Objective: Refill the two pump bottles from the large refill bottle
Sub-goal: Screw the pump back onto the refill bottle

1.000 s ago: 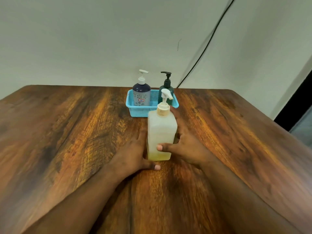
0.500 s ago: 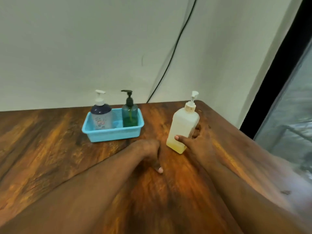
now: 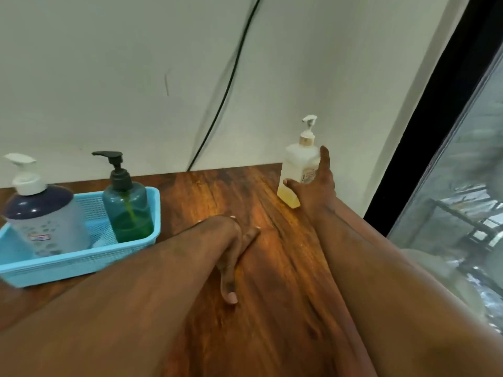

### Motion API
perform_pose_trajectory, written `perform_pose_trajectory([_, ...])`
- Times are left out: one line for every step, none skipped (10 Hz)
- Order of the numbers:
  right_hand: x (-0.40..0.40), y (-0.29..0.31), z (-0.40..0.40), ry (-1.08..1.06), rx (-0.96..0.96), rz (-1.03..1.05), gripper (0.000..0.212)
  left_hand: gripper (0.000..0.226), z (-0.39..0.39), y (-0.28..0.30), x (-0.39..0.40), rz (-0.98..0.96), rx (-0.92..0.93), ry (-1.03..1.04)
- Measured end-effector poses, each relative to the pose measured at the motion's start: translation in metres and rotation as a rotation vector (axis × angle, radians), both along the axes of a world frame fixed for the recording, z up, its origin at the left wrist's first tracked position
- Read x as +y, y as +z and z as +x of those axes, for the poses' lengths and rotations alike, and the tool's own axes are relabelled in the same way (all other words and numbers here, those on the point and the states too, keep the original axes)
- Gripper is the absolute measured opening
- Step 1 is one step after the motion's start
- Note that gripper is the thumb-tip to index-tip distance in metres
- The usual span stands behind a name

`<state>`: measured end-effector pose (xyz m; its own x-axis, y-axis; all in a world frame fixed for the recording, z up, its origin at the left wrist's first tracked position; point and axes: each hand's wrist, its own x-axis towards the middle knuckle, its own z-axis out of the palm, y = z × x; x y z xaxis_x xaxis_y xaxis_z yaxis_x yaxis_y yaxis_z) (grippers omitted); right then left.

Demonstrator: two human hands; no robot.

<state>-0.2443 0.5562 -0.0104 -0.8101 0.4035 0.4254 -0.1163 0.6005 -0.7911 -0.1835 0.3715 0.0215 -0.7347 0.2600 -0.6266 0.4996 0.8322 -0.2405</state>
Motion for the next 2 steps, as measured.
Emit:
perform_pose_trajectory([-0.002,-0.005,-0.023,-0.035,-0.007,-0.01,0.106,0.141,-0.007,0.0,0.003,0.007,-0.004,0.011])
perform_pose_trajectory([-0.001,-0.009,-0.043,-0.065,-0.014,-0.006,0.106,0.144,-0.023,-0.003,0.008,-0.022,-0.023,0.054])
